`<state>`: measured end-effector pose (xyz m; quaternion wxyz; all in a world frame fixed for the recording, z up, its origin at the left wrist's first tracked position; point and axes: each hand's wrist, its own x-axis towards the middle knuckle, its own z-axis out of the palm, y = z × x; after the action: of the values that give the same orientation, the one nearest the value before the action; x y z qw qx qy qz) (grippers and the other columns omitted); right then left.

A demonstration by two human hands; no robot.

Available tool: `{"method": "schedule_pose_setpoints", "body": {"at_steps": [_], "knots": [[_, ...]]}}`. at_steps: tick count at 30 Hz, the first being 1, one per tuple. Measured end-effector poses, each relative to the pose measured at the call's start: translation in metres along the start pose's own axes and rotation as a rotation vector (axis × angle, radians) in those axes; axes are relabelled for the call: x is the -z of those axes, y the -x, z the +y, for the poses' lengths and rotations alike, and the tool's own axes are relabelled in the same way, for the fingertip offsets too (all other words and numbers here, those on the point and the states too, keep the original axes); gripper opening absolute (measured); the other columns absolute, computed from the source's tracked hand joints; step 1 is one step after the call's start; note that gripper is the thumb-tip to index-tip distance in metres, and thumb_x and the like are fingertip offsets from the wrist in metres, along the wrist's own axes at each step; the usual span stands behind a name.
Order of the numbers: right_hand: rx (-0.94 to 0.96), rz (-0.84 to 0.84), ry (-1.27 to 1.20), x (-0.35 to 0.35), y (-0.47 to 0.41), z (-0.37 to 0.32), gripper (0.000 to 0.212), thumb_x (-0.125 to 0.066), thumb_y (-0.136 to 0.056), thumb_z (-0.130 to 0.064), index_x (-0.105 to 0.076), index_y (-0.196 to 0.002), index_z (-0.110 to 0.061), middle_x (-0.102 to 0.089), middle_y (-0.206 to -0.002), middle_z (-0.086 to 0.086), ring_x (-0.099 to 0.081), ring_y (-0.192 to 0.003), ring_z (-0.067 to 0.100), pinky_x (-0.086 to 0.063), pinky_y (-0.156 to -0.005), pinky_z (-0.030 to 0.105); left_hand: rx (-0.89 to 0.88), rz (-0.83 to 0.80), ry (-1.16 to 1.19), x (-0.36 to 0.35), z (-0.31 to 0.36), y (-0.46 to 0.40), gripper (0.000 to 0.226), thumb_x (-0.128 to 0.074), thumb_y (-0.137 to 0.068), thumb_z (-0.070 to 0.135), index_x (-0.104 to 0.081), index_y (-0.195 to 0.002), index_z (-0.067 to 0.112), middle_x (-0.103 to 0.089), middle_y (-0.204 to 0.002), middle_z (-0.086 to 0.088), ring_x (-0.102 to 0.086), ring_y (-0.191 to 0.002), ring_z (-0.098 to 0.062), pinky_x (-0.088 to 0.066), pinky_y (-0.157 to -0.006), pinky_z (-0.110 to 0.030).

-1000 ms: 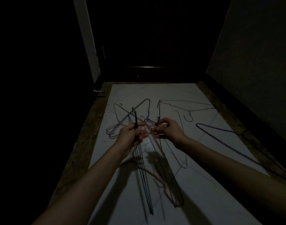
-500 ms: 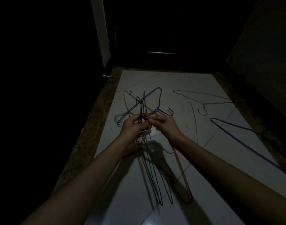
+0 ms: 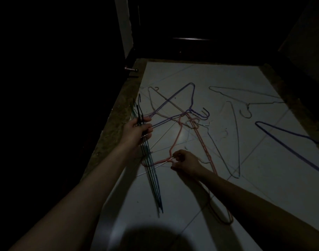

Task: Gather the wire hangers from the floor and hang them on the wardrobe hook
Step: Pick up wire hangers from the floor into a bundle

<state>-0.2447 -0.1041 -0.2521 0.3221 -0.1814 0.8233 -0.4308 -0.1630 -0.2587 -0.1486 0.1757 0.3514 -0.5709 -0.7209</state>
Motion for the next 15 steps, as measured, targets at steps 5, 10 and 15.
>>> {"method": "schedule_pose_setpoints", "body": {"at_steps": [5, 10, 15], "knots": [[0.048, 0.0, 0.202, -0.016, -0.014, 0.006, 0.051, -0.069, -0.08, -0.005, -0.047, -0.125, -0.006, -0.058, -0.092, 0.007, -0.051, -0.073, 0.012, -0.037, -0.053, 0.011, 0.005, 0.012, -0.025, 0.017, -0.002, 0.002, 0.022, -0.052, -0.09, -0.004, -0.058, -0.081, 0.016, -0.056, -0.075, -0.005, -0.054, -0.067, -0.011, -0.048, -0.051, -0.013], [0.077, 0.06, 0.211, -0.019, -0.02, 0.002, 0.041, -0.055, -0.087, 0.001, -0.045, -0.126, -0.01, -0.06, -0.119, 0.014, -0.058, -0.09, 0.019, -0.041, -0.062, 0.017, -0.015, 0.076, -0.057, 0.039, 0.001, 0.003, 0.024, -0.053, -0.089, -0.006, -0.057, -0.078, 0.015, -0.053, -0.069, -0.006, -0.051, -0.059, -0.009, -0.041, -0.045, -0.013], [0.084, 0.036, 0.067, 0.001, -0.015, -0.025, 0.035, -0.047, -0.094, -0.003, -0.042, -0.126, -0.016, -0.059, -0.092, 0.014, -0.06, -0.078, 0.026, -0.053, -0.064, 0.036, -0.042, 0.098, -0.136, 0.045, 0.005, 0.003, 0.023, -0.054, -0.089, -0.004, -0.06, -0.078, 0.016, -0.053, -0.067, -0.004, -0.047, -0.059, -0.011, -0.036, -0.056, -0.022]]}}
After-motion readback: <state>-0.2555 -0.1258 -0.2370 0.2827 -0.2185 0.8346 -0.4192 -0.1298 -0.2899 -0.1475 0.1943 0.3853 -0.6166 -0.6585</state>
